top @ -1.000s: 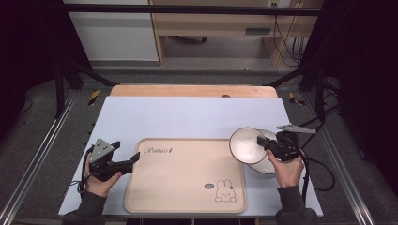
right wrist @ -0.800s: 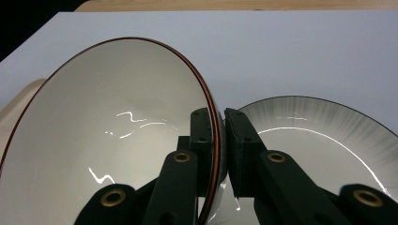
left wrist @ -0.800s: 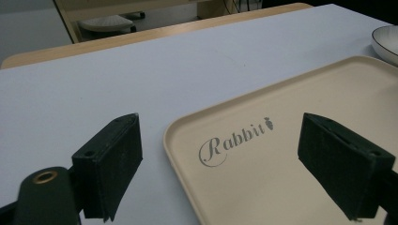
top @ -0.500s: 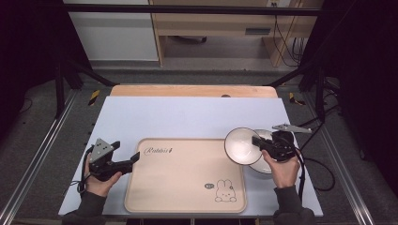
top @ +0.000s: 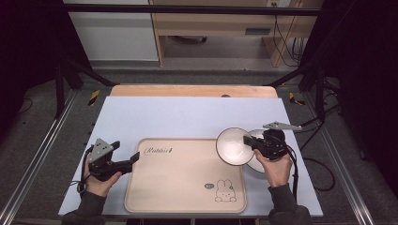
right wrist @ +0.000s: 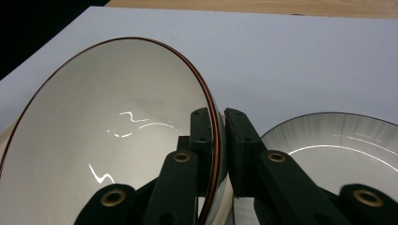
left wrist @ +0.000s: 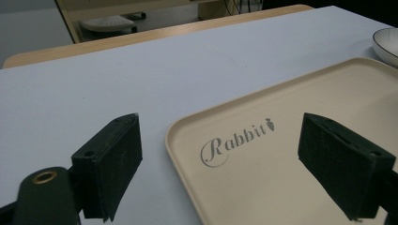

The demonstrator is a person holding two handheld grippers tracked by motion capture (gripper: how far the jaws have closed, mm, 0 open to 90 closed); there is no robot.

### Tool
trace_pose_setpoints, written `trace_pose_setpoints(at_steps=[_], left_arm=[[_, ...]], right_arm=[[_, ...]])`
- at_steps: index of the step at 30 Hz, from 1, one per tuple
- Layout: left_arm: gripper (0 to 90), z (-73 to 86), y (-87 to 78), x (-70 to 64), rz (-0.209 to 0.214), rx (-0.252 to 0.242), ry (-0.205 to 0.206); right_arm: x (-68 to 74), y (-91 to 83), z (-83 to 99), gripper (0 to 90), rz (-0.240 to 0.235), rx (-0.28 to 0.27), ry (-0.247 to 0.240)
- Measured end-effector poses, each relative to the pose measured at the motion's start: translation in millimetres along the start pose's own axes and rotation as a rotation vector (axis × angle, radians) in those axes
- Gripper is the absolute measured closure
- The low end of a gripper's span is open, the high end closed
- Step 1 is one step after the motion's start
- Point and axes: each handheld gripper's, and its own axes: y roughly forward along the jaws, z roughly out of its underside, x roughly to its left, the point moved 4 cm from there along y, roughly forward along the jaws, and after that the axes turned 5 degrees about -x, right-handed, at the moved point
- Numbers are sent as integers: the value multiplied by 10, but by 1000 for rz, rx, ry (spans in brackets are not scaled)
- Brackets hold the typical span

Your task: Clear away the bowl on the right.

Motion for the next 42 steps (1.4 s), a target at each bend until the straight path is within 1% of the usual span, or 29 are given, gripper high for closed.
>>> trace_pose_setpoints(at_steps=[5,6,11,12,23,25,27,30,31,32,35,42], left_arm=[[136,0,0,1,-1,0,-1],[137,1,2,0,0,-2,-2],[137,3,5,-5,1,0,-2],[137,3,5,-6,2,0,-2],[137,3,5,-2,2,-1,-5],[137,2,4,-2,2,-1,-6],[137,4,5,-1,3,0,-7],[137,6,6,-1,3,0,-7],[138,6,6,0,3,1,-7],[138,6,7,0,3,0,-7],[138,6,7,-1,4,1,-7],[138,8,7,-1,4,0,-8]], right_arm=[[53,47,-16,823,-14,7,-16],[88,71,-27,822,-17,9,-21],[149,112,-42,823,-27,13,-24],[158,122,-48,823,-30,11,-33],[283,230,-87,823,-54,19,-39],[299,256,-96,823,-60,19,-49],[326,274,-105,823,-63,21,-42],[358,304,-122,823,-75,18,-50],[387,327,-131,823,-75,22,-46],[387,327,-131,823,-75,22,-46],[426,378,-136,823,-84,24,-57],[525,485,-146,823,-97,32,-62]])
